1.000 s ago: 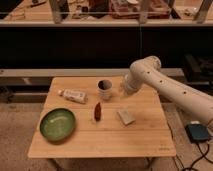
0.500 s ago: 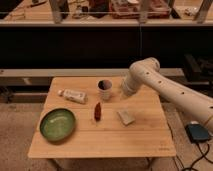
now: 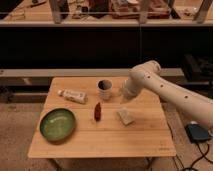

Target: Wipe the white sponge on the table

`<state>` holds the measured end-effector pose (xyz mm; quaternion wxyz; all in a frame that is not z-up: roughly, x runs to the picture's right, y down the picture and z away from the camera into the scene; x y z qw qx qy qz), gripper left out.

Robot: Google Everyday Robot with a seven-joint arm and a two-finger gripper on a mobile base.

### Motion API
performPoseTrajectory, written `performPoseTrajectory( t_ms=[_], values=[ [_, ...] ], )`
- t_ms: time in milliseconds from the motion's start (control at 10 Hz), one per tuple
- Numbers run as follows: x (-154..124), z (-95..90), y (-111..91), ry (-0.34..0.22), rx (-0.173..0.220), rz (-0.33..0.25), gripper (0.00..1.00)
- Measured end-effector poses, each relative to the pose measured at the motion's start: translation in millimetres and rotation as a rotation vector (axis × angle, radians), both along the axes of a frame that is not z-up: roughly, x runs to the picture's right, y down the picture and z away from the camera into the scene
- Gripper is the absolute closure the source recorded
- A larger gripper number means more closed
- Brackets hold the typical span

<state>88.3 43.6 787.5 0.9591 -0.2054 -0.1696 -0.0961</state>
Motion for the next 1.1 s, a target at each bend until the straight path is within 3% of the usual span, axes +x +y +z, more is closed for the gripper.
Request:
performPoseTrajectory(
  t_ms=[100,300,600,800,900,1000,1100],
  values=[
    [-8.2,5.4,6.6,-0.017,-0.058,-0.008,0.31],
    [-2.0,13.0,21.7,-0.038,-0.149,-0.01,0.2],
    [33.4,34.6,52.3,-0.041,-0.253,0.053,0.2],
    [42.9,41.7,67.1,-0.011,-0.274,0.098,0.2],
    [53.1,44.6,78.5,0.036,-0.257,0.144,0.2],
    [60.4,43.4,85.4,0.1,-0.214,0.195,0.2],
    [58.5,41.6,88.3,0.148,-0.188,0.217,0.2]
  ],
)
